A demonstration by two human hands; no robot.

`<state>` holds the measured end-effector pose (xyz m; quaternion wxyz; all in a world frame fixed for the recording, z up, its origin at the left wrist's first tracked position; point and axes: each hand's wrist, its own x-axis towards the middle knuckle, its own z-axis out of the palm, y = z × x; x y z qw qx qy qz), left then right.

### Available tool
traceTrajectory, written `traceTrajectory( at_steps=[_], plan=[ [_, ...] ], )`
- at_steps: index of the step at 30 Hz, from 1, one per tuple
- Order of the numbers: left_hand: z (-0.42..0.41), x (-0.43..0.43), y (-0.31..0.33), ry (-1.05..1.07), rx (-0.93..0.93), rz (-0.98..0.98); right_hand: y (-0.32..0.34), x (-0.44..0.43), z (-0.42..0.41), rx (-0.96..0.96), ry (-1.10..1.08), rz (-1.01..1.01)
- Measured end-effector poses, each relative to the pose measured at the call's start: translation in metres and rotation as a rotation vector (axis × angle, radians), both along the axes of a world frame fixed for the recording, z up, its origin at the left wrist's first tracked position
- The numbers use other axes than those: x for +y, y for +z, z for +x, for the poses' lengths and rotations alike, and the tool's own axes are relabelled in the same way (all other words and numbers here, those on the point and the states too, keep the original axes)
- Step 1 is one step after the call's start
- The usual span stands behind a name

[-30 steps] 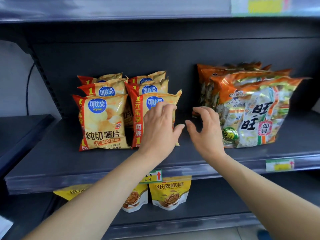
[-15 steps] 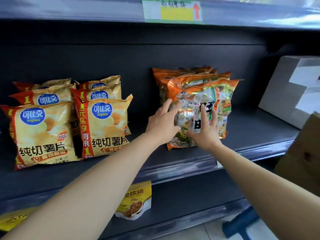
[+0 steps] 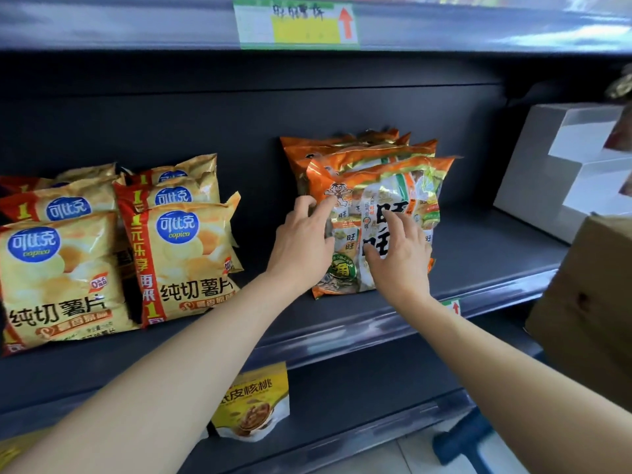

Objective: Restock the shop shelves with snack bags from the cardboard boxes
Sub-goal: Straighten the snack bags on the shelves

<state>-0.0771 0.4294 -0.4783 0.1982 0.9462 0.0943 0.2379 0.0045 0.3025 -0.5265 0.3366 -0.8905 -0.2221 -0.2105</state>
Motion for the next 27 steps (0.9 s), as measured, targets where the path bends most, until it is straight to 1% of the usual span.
traceTrajectory(
  at_steps=[5, 9, 15, 21, 24, 27],
  plan=[
    [-0.008, -0.009, 0.014, -0.058, -0.081, 0.035, 0.016, 0.004, -0.011, -0.145, 0.026, 0.044],
    [-0.011, -0.018, 0.038, -0.115, -0.069, 0.024, 0.044, 0.001, -0.02, -0.127, 0.0, 0.056],
    [-0.01, -0.042, 0.096, -0.198, 0.056, -0.048, 0.104, -0.024, -0.025, -0.004, -0.063, 0.027],
    [-0.002, -0.085, 0.166, -0.298, 0.216, -0.03, 0.179, -0.083, -0.031, 0.139, -0.165, -0.052],
    [-0.003, -0.11, 0.205, -0.328, 0.295, -0.006, 0.222, -0.116, -0.037, 0.164, -0.188, -0.095],
    [-0.008, -0.13, 0.25, -0.377, 0.368, -0.038, 0.272, -0.14, -0.042, 0.19, -0.185, -0.139]
  ],
)
